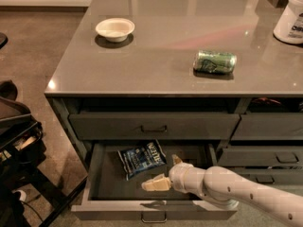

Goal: Pick blue chip bag from middle drawer and place on counter

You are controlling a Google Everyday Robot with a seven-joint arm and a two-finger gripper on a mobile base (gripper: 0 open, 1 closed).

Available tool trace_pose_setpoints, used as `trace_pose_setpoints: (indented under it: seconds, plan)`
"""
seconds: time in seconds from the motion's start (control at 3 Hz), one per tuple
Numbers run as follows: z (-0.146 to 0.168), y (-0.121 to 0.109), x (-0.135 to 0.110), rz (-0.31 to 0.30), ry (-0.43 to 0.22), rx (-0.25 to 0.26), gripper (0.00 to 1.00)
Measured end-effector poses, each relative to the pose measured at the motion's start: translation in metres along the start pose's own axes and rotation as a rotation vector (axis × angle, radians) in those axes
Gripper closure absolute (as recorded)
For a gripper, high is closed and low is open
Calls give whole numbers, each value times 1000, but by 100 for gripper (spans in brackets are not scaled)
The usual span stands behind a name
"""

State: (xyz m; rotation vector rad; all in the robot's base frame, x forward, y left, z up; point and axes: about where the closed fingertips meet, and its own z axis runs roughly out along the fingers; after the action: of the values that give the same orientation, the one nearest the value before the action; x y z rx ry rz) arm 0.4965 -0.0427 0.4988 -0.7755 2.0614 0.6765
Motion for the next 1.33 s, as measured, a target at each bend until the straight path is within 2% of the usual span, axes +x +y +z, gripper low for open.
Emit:
trace_pose_setpoints:
  seconds: [0.33, 0.67, 1.33]
  plan:
    - [6, 1, 9, 22, -1, -4, 0]
    - [22, -6, 11, 24, -6, 16, 0]
    - [99, -29, -2, -22, -69, 24, 0]
